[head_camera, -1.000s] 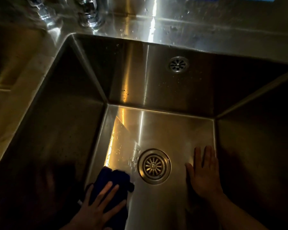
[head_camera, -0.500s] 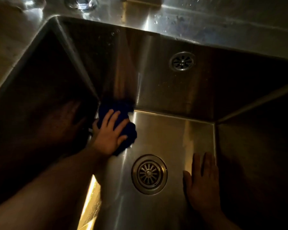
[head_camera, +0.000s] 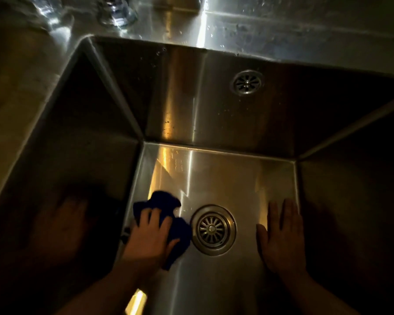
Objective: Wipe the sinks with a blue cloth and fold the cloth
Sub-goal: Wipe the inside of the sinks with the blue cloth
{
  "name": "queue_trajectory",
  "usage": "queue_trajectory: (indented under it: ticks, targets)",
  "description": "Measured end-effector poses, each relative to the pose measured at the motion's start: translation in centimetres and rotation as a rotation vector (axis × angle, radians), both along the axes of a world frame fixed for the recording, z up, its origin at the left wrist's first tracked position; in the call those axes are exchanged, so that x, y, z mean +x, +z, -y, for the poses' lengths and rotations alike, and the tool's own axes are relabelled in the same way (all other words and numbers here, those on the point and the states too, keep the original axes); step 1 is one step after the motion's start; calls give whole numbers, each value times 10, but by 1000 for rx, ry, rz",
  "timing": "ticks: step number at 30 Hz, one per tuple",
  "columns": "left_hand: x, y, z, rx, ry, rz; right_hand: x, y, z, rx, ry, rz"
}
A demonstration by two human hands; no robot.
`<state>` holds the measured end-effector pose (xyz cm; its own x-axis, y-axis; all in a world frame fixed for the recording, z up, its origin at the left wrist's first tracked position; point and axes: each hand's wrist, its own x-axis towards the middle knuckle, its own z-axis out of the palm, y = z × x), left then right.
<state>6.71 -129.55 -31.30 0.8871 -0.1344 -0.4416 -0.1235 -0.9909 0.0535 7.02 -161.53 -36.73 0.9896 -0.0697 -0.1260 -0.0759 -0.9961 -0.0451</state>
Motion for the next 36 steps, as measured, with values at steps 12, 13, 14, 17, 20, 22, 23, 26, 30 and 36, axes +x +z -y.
queue_trajectory:
  ticks: [12,13,14,17,20,22,23,26,30,36]
  targets:
    - [-13,35,-37,-257,304,-295,2,0,-2,9,-32,-38]
    - [-16,34,-34,-159,259,-143,2,0,-2,4,-28,-31]
    - [-20,32,-30,-69,207,-6,2,-1,-1,2,-21,-25]
    - [-37,20,-10,53,120,185,-1,-1,0,4,-13,4]
    - [-62,9,-2,69,144,155,-1,-1,-1,14,-9,15]
    - [-90,-3,-7,33,-41,197,-1,0,0,18,-8,17]
    - [-102,-13,-8,79,-189,289,0,1,-1,24,-9,15]
    - [-111,-26,-13,38,-299,337,-1,4,-4,40,-14,13]
    - [-100,-43,-22,13,-536,361,1,8,-6,57,-8,16]
    - [46,-25,-7,-245,-173,408,2,5,-4,47,2,40]
